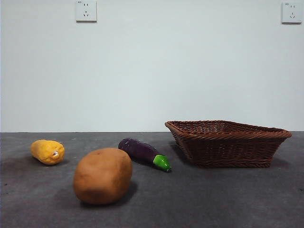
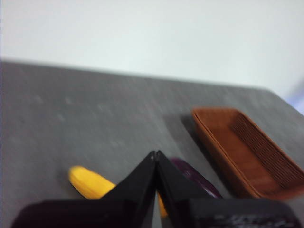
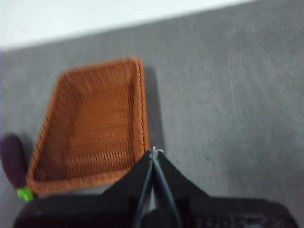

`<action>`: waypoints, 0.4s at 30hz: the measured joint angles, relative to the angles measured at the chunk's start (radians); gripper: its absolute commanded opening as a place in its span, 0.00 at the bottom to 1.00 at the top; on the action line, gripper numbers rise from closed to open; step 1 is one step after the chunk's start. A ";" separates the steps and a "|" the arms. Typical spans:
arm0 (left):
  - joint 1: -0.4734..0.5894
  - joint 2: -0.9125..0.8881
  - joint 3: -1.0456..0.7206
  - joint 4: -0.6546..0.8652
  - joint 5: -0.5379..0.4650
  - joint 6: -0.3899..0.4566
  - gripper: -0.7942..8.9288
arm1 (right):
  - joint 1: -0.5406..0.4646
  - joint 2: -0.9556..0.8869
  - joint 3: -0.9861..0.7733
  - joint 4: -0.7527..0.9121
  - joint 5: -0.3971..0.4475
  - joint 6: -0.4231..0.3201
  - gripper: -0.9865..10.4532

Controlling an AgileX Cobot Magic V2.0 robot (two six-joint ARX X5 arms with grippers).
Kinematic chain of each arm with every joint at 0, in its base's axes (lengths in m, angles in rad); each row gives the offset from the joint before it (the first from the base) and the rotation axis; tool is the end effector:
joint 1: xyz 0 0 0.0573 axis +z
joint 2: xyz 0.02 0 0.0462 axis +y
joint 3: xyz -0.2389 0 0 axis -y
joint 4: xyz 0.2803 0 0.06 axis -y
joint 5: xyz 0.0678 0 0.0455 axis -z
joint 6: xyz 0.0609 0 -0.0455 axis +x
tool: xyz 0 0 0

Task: Help me put the vegetables on the table into the basket

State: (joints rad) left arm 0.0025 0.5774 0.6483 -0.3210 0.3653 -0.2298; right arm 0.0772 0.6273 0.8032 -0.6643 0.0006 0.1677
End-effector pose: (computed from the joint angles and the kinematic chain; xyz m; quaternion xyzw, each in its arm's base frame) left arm 0.2160 -0.0212 0.2827 -0.1345 0.1423 -0.1638 0.9669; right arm 0.2051 0.0158 0.2915 0.0718 0.2439 0.0168 0.9670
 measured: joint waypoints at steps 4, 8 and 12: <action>0.000 0.146 0.172 -0.179 0.076 0.000 0.08 | 0.000 0.127 0.124 -0.104 0.000 -0.026 0.09; 0.000 0.286 0.335 -0.330 0.098 0.000 0.08 | 0.000 0.218 0.203 -0.130 0.000 -0.031 0.08; 0.000 0.398 0.432 -0.383 0.121 0.000 0.08 | 0.000 0.299 0.257 -0.132 -0.002 -0.034 0.08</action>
State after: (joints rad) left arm 0.0021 0.9756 1.0805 -0.7044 0.4862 -0.2295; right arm 0.0772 0.9260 1.0599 -0.7967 -0.0017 0.1337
